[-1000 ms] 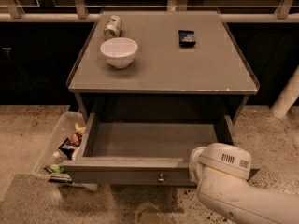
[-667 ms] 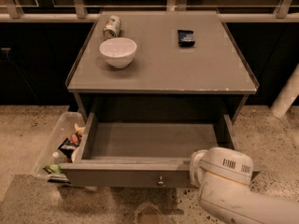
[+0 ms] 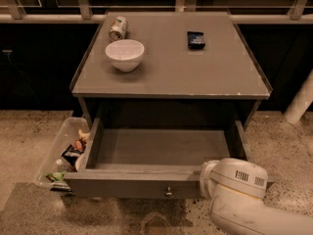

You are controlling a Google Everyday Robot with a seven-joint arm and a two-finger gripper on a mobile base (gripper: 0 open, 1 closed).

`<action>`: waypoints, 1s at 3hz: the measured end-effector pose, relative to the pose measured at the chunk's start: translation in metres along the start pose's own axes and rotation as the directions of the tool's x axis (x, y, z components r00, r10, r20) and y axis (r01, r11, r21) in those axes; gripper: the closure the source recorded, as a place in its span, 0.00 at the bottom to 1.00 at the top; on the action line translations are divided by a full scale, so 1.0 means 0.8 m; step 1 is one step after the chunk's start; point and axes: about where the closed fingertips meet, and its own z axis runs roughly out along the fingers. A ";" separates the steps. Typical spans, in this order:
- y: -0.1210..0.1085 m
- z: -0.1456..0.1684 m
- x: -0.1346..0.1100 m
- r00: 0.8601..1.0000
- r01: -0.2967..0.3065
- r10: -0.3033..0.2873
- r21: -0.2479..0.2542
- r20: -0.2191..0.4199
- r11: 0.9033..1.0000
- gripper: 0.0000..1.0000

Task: Open top drawer

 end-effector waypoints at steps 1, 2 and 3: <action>-0.001 0.000 -0.001 1.000 0.000 0.000 0.000 0.000 1.000 1.00; 0.005 -0.003 0.001 1.000 -0.004 0.004 -0.002 -0.004 1.000 1.00; 0.013 -0.009 -0.003 1.000 -0.028 0.028 -0.004 0.004 1.000 1.00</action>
Offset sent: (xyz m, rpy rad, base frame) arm -0.4062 -0.1400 -0.0467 -0.0504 0.1074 -0.2750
